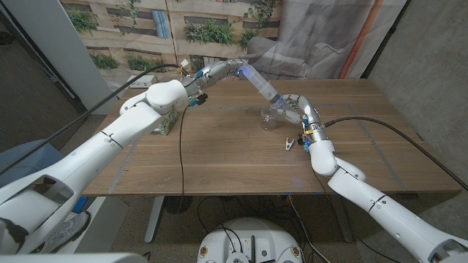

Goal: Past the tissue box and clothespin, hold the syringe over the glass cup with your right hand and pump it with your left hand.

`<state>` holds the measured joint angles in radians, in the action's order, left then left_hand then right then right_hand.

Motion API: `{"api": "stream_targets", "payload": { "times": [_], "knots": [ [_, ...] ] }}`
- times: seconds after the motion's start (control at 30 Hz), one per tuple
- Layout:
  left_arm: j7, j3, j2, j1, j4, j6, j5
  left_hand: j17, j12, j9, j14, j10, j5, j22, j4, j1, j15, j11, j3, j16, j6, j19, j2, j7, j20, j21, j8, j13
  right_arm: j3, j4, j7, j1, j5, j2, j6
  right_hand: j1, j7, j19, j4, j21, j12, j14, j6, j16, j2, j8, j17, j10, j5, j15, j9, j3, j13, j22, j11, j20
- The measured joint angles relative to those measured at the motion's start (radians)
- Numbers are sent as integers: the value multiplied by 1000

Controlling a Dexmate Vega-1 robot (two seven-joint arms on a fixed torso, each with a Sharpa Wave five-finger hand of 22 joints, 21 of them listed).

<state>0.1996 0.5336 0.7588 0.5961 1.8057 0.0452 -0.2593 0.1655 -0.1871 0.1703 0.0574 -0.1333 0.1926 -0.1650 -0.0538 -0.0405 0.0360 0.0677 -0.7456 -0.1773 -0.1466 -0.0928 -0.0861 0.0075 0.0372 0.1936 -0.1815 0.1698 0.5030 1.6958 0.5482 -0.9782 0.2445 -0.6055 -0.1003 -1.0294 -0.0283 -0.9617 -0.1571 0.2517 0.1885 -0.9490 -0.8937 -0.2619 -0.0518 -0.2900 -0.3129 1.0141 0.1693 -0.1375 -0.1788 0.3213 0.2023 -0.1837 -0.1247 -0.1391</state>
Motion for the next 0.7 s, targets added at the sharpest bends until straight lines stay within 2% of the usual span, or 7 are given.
{"api": "stream_targets", "payload": {
  "times": [0.23, 0.7],
  "knots": [
    [1, 1, -1, 0, 0, 1, 1, 0, 0, 0, 0, 0, 0, 0, 0, 0, 0, 0, 0, 0, 0, 0, 0, 0, 0, 0, 0, 0, -3, 48, -14, -11, 15, -25, 50, 0, 0, 0, 0, 0, 0, -4, 0, 0, 0, 0, -1, 1, 0, 4, 0, 0, 0, 0, 1, 0],
    [12, 10, -8, -9, -6, -2, 7, 0, -1, 2, 0, 0, 0, 0, 0, 0, 0, 0, 0, 0, 0, 0, 0, 0, 0, 0, 0, 0, -6, 155, -76, -23, 53, -78, 220, 0, 0, -9, 0, 0, 4, -9, 0, 0, 0, 6, -5, 1, 1, -2, -3, 0, 0, 0, 1, -2]
  ]
}}
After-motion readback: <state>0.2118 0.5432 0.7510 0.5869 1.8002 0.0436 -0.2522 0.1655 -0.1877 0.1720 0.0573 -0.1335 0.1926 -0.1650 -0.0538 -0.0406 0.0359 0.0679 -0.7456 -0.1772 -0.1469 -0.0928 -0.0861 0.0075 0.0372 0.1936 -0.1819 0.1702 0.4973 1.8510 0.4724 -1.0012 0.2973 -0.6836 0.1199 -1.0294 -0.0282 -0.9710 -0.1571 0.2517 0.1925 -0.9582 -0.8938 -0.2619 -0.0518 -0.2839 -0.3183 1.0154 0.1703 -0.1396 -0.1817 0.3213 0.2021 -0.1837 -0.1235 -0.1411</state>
